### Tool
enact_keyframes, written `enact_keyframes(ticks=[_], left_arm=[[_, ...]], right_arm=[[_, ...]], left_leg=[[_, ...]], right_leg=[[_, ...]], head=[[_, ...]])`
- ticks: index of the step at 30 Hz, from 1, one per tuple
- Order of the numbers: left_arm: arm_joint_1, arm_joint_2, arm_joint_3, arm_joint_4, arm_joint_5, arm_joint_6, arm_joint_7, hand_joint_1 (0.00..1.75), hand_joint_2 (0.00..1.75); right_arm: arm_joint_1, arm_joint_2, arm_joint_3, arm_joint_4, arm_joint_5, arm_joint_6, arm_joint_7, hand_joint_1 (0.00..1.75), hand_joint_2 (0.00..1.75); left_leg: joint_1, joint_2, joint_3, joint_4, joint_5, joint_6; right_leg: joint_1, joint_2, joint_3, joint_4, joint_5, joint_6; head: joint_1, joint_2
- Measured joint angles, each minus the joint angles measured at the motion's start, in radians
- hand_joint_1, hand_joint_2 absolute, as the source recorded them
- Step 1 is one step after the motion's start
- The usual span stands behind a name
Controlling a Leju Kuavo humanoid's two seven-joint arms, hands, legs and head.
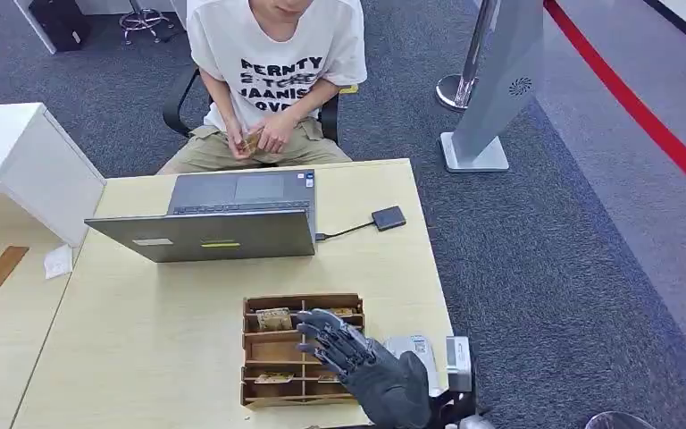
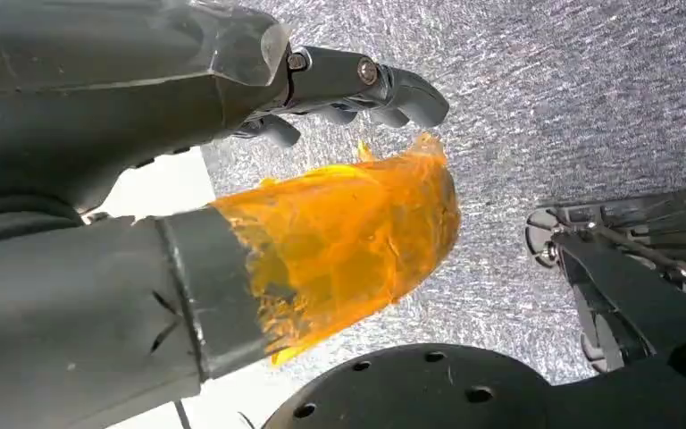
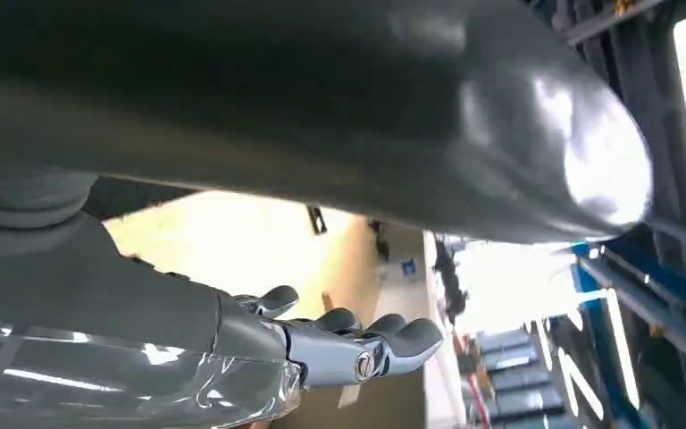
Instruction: Pass the card to the sensor for recognition and then transmit it.
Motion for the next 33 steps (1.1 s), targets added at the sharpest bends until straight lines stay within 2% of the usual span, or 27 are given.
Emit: enact_keyframes(ticks=[5,6,12,17,23,25,30,33], left_arm=[[0.0,0.0,0.0,0.0,-0.001,-0.005,0.0,0.0,0.0],[0.0,0.001,0.0,0.0,-0.002,-0.006,0.0,0.0,0.0],[0.0,0.004,0.0,0.0,-0.001,-0.008,0.0,0.0,0.0],[0.0,0.006,0.0,0.0,0.002,-0.008,0.0,0.0,0.0],[0.0,0.006,0.0,0.0,0.014,-0.005,0.0,0.0,0.0],[0.0,0.007,0.0,0.0,0.019,0.0,0.0,0.0,0.0],[0.001,0.005,0.003,0.0,0.032,0.01,0.0,0.0,0.0],[0.001,0.004,0.006,0.0,0.032,0.014,0.0,0.0,0.0]], right_arm=[[-0.004,-0.012,0.009,0.012,-0.002,0.036,-0.008,0.0,0.0],[-0.005,-0.014,0.01,0.015,-0.002,0.04,-0.008,0.0,1.75],[-0.009,-0.024,0.01,0.028,0.021,0.045,-0.016,0.0,1.75],[-0.019,-0.036,0.011,0.035,0.099,-0.013,-0.028,0.0,1.75],[-0.023,-0.051,0.014,0.036,0.234,-0.131,-0.062,0.0,1.75],[-0.023,-0.053,0.015,0.028,0.292,-0.19,-0.068,0.0,1.75],[-0.025,-0.055,0.034,-0.012,0.601,-0.491,-0.092,0.0,1.75],[-0.029,-0.055,0.054,-0.034,0.712,-0.61,-0.104,0.0,1.75]], left_leg=[[0.0,0.0,0.0,0.0,0.0,0.0],[0.0,0.0,0.0,0.0,0.0,0.0],[0.0,0.0,0.0,0.0,0.0,0.0],[0.0,0.0,0.0,0.0,0.0,0.0],[0.0,0.0,0.0,0.0,0.0,0.0],[0.0,0.0,0.0,0.0,0.0,0.0],[0.0,0.0,0.0,0.0,0.0,0.0],[0.0,0.0,0.0,0.0,0.0,0.0]], right_leg=[[0.0,0.0,0.0,0.0,0.0,0.0],[0.0,0.0,0.0,0.0,0.0,0.0],[0.0,0.0,0.0,0.0,0.0,0.0],[0.0,0.0,0.0,0.0,0.0,0.0],[0.0,0.0,0.0,0.0,0.0,0.0],[0.0,0.0,0.0,0.0,0.0,0.0],[0.0,0.0,0.0,0.0,0.0,0.0],[0.0,0.0,0.0,0.0,0.0,0.0]], head=[[0.0,0.0],[0.0,0.0],[0.0,0.0],[0.0,0.0],[0.0,0.0],[0.0,0.0],[0.0,0.0],[0.0,0.0]])
